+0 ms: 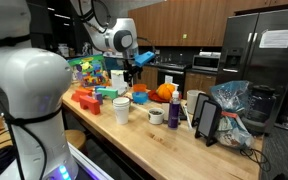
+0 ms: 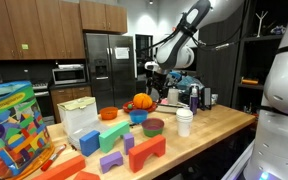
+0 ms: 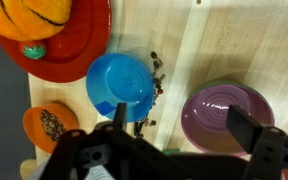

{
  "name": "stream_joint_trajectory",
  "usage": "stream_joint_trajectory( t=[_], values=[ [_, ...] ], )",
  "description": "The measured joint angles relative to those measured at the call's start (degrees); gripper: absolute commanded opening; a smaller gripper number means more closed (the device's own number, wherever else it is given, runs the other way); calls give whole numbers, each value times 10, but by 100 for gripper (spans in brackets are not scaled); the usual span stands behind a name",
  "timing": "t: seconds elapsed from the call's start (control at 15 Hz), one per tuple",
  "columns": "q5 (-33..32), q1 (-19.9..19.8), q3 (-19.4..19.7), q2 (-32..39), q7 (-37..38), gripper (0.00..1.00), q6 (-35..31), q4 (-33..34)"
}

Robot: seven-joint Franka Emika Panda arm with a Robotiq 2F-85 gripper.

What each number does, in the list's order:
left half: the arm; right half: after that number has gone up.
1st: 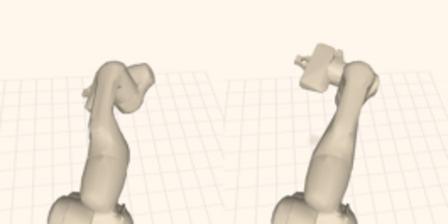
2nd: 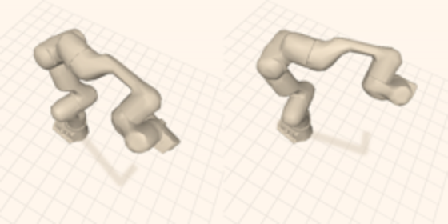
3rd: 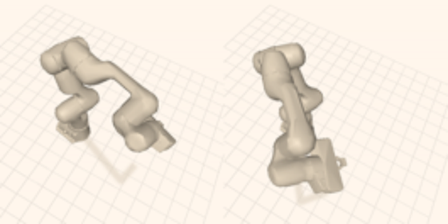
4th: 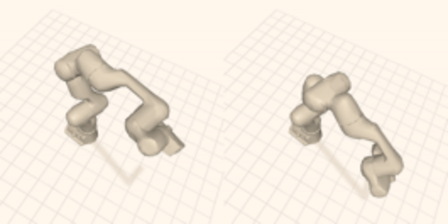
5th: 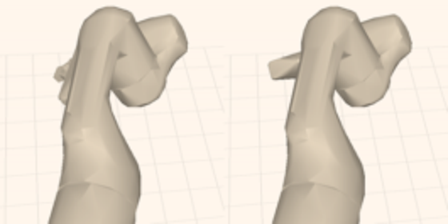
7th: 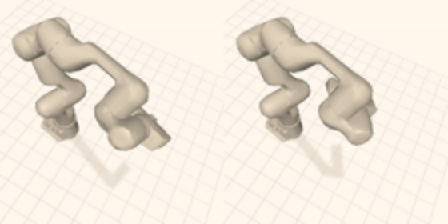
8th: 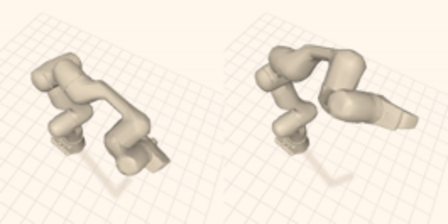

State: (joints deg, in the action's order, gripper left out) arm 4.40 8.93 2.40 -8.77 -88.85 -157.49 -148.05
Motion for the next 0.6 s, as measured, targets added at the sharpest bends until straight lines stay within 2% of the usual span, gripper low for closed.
stream_joint_trajectory(
  t=[0.6],
  values=[
    [3,1,0,-1,0,100,6,4]
  ],
)
